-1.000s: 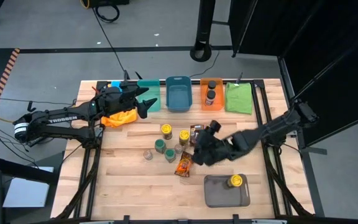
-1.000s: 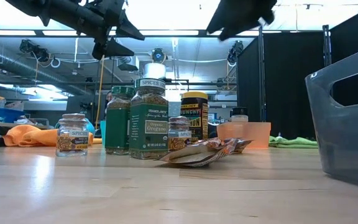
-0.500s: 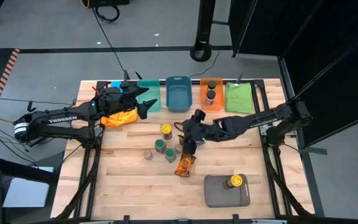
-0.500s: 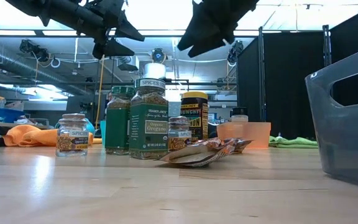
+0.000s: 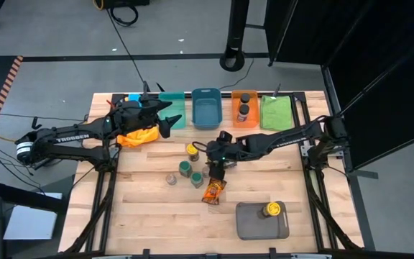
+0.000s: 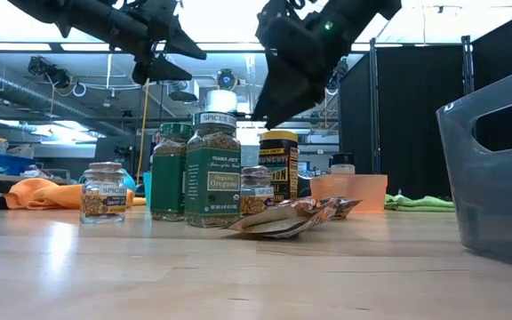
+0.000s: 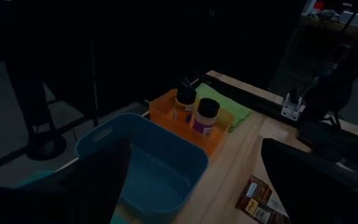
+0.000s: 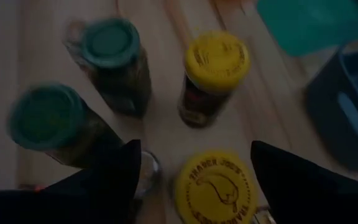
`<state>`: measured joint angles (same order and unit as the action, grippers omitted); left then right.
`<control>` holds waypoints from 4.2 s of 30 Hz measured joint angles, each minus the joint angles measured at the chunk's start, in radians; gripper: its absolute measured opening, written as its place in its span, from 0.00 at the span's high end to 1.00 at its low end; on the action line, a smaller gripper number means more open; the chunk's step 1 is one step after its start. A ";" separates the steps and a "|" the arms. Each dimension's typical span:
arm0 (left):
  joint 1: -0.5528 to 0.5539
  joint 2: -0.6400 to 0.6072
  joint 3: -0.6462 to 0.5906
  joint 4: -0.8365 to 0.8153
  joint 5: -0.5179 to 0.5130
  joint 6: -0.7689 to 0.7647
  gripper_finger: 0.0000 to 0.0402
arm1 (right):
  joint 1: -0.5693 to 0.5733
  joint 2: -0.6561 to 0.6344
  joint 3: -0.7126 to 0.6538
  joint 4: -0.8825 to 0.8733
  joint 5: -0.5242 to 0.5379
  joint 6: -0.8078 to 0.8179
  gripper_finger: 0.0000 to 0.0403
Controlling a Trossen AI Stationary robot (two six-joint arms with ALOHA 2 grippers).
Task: Sort spices by type
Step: Put the right yellow seasoning can into the black bin
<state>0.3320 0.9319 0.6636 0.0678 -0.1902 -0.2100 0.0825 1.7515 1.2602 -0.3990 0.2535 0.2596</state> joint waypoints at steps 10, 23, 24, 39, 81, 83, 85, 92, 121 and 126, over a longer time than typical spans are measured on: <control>0.000 0.000 0.000 -0.002 0.000 0.000 0.08 | -0.027 -0.001 0.000 -0.032 -0.019 -0.001 0.23; 0.000 0.000 0.000 -0.019 0.000 0.000 0.08 | -0.035 0.032 0.000 -0.046 -0.067 0.002 0.25; 0.000 0.000 0.000 -0.018 0.000 0.000 0.08 | -0.035 0.037 -0.001 -0.051 -0.069 0.002 0.25; 0.000 0.000 0.000 -0.023 0.000 0.005 0.08 | -0.045 0.043 0.002 -0.059 -0.073 0.007 0.43; 0.000 0.000 0.000 -0.036 -0.005 0.023 0.08 | 0.775 -0.358 0.119 -0.557 0.286 1.094 0.43; 0.000 0.000 0.000 -0.037 -0.018 0.023 0.08 | 0.824 -0.331 0.119 -0.602 0.292 1.195 0.43; 0.000 0.000 0.000 -0.036 -0.027 0.023 0.08 | 0.864 -0.297 0.119 -0.644 0.294 1.278 0.43; 0.000 0.000 0.000 -0.037 -0.048 0.023 0.08 | 0.951 -0.191 0.119 -0.701 0.281 1.439 0.43; 0.000 0.000 0.000 -0.037 -0.087 0.015 0.08 | 1.028 -0.001 0.103 -0.786 0.194 1.547 0.37; 0.000 0.000 0.000 -0.037 -0.087 0.016 0.08 | 1.030 -0.001 0.103 -0.787 0.193 1.541 0.33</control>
<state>0.3324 0.9318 0.6636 0.0311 -0.2768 -0.1937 1.1122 1.7508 1.3636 -1.1862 0.4465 1.8004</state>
